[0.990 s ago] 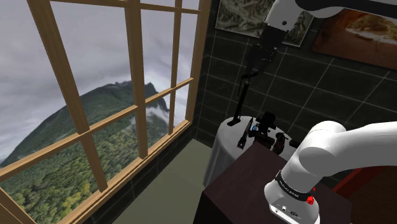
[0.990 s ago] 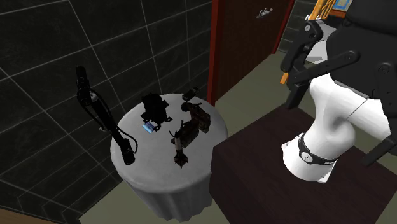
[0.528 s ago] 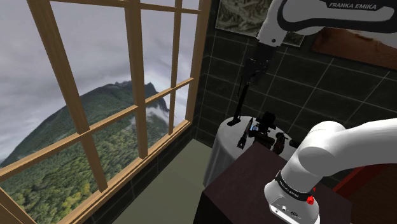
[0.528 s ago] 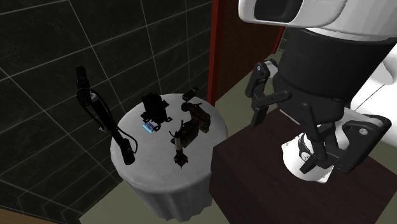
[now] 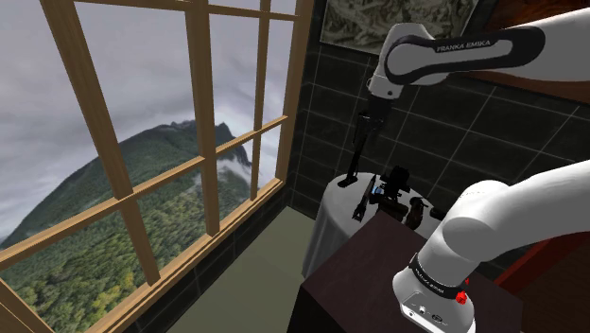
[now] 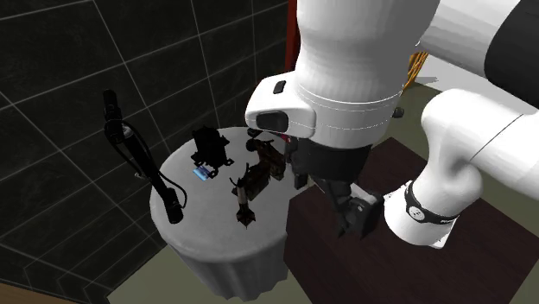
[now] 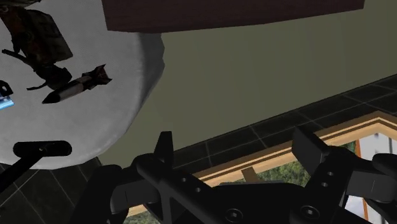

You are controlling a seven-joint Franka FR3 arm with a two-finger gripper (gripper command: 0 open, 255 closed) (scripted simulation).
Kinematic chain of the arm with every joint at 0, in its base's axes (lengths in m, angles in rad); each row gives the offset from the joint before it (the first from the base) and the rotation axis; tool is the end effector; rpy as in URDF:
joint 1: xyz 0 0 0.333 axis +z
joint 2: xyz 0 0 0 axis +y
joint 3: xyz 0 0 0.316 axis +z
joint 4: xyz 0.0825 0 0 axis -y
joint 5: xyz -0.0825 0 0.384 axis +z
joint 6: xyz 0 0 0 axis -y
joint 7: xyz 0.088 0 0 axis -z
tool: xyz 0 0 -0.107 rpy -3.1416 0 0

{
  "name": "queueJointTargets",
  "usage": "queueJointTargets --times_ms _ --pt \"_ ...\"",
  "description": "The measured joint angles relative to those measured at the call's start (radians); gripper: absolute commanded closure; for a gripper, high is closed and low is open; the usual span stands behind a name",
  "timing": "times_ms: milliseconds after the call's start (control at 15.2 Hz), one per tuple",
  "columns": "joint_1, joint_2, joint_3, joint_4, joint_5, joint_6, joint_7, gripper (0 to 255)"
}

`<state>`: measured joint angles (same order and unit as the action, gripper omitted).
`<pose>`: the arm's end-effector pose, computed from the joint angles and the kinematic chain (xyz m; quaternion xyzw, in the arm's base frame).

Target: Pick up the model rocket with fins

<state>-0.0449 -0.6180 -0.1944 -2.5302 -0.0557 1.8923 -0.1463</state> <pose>0.3492 -0.0927 0.4743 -0.9993 0.0189 0.0085 0.0317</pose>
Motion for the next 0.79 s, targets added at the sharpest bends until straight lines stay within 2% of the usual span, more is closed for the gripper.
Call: queueJointTargets --times_ms 396,792 --pt "-0.011 0.165 -0.067 -0.043 -0.041 0.157 -0.096 0" --pt "-0.02 0.387 -0.136 -0.024 -0.056 0.311 -0.208 0"
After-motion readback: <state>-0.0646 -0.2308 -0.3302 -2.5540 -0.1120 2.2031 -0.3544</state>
